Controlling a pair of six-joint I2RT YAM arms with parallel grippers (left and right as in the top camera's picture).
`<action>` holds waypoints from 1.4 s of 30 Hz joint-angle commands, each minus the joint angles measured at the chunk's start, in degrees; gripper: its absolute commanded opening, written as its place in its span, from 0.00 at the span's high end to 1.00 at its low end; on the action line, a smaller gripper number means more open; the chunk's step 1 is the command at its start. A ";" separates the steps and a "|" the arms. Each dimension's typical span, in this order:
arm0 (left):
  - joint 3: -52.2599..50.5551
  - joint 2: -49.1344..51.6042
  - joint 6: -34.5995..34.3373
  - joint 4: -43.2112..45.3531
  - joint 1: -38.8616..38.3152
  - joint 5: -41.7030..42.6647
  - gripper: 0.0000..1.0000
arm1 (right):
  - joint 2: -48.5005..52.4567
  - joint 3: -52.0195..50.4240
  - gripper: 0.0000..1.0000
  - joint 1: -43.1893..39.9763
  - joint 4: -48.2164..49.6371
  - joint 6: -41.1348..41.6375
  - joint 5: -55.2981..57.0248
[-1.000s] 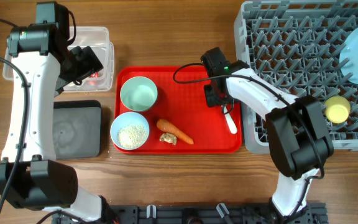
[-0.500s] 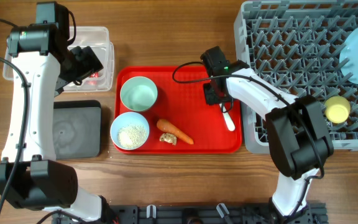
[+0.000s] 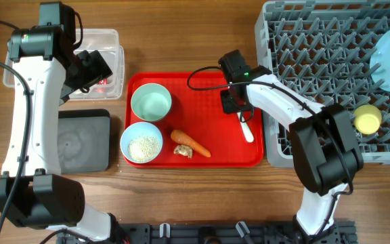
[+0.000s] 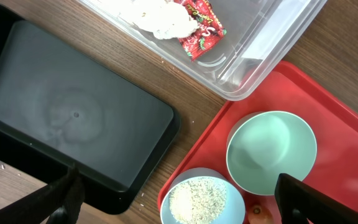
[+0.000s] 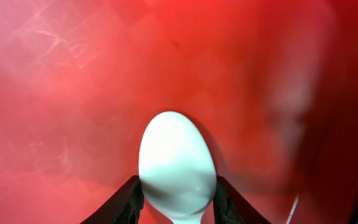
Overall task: Sort waste into correct bins and load items into the dishwasher rack
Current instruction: 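Carry the spoon right and drop it into the dish rack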
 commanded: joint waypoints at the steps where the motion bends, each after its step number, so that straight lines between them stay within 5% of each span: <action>1: 0.42 -0.52 -0.33 0.00 -0.02 0.50 0.00 | -6.23 0.74 0.63 -0.39 -0.04 -0.28 -1.79; 14: 0.42 -0.52 -0.33 0.02 -0.02 0.50 0.00 | -25.97 0.74 0.64 -9.18 -4.20 -2.60 -0.94; 30: 0.42 -0.52 -0.35 0.02 -0.02 0.52 0.00 | -23.15 -0.24 0.65 -18.71 -11.26 -6.25 -2.71; 42: 0.42 -0.52 -0.35 0.00 -0.02 0.52 0.00 | -20.55 -0.39 0.37 -18.71 -10.16 -6.14 -3.30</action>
